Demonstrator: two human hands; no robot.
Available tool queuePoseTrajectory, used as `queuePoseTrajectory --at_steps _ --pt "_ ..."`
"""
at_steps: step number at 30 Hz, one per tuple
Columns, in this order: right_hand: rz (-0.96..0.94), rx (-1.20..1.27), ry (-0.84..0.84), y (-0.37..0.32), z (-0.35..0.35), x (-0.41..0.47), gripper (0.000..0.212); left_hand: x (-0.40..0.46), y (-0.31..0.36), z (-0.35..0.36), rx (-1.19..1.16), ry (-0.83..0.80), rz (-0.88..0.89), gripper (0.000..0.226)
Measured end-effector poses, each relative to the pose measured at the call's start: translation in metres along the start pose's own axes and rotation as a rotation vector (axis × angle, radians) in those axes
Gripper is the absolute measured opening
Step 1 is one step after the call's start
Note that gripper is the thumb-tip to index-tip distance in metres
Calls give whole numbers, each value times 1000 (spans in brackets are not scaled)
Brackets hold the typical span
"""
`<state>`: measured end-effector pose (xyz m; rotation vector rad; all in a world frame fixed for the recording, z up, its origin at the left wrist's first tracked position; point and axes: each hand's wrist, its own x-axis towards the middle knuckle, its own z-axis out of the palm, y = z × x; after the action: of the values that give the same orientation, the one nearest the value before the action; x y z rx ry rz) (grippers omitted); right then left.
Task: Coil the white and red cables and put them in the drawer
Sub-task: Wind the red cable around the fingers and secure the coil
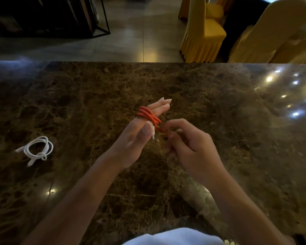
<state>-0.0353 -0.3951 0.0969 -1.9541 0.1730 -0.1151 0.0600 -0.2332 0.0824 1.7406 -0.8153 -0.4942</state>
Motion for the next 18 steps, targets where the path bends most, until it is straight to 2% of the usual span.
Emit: queuePoseTrajectory --at_steps 3,5,8,11,15,17,18 --pt "-81 140 -100 -8 -1 -7 22 2 -4 1 63 21 77 107" --pt "-112 217 -197 -9 -2 -11 34 1 -11 1 -26 45 79 105" --pt "-154 255 -233 -7 -3 -11 42 3 -6 -3 -229 62 42 115" --pt "-180 328 -234 -5 -5 -7 35 5 -6 -8 -408 40 23 124" --pt "-210 396 -212 -8 -7 -1 30 2 -6 -9 -542 9 41 120" --pt "-234 325 -119 -6 -9 3 27 1 -7 -5 -536 9 21 116" --pt "-279 191 -36 -3 -10 5 25 0 -8 -2 -520 11 9 115"
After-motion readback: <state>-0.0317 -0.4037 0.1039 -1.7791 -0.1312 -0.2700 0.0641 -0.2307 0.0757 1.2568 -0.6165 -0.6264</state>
